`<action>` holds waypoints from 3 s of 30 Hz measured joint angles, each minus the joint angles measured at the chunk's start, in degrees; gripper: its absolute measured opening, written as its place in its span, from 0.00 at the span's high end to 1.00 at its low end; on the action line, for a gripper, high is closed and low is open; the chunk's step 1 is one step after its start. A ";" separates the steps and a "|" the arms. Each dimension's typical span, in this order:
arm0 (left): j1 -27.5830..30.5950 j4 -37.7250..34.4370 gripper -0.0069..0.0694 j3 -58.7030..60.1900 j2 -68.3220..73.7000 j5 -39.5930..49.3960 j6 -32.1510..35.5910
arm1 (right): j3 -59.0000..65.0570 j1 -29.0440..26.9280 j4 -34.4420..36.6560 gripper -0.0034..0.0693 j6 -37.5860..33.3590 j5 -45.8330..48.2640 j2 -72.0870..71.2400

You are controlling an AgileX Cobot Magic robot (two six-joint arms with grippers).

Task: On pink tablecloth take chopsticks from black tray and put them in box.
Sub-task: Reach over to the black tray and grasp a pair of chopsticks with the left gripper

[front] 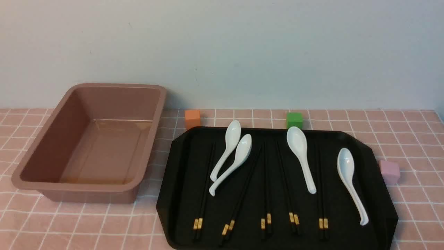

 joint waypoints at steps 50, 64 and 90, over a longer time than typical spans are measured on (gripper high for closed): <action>0.00 -36.60 0.60 -0.40 0.00 -18.11 -7.80 | 0.00 0.00 0.00 0.62 0.00 0.00 0.00; -0.64 -30.90 0.93 -32.53 32.37 23.84 7.35 | 0.00 0.00 0.00 0.62 0.00 0.00 0.00; -41.14 2.07 0.93 -70.83 99.20 24.76 -13.85 | 0.00 0.00 0.00 0.62 0.00 0.00 0.00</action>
